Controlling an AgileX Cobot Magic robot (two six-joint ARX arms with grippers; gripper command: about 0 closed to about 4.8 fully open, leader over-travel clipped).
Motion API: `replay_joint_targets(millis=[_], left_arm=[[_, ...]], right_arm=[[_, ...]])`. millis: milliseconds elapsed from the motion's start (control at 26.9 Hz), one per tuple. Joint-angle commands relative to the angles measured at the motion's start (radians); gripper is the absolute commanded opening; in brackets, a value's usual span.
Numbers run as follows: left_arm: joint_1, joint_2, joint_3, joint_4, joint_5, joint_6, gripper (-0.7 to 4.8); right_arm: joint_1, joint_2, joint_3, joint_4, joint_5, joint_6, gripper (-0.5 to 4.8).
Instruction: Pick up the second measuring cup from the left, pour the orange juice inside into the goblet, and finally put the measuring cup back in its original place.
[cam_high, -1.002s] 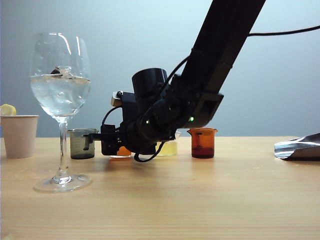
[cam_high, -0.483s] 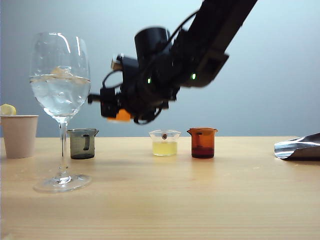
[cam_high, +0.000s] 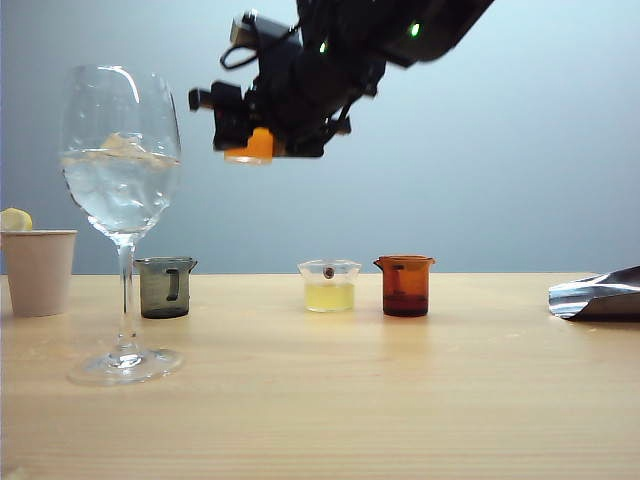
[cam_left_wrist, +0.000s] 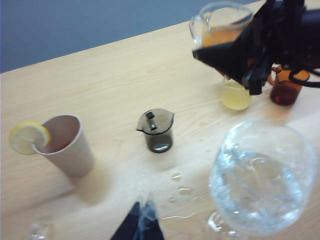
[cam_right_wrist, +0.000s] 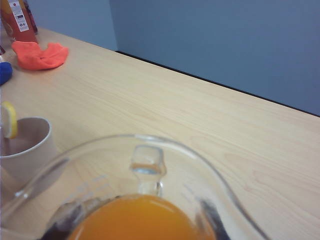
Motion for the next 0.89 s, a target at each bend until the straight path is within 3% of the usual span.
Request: replay_joint_targets(millis=[37,371,891], left_arm=[[0.000,0.001,0.005,0.016,0.061,-0.043,-0.06],[-0.001,0.001,0.006,0.000,0.117,-0.073,-0.06],[-0.002,-0.005,0.006,-0.061,0.176,-0.111,-0.06]], right_arm=[[0.002,-0.077,0.006,-0.064,-0.028,-0.009,1.44],[0.064,-0.171,0.006,-0.195,-0.028,-0.080,1.44],[0.117,-0.276,-0.064,-0.230,-0.031,-0.109,1.43]])
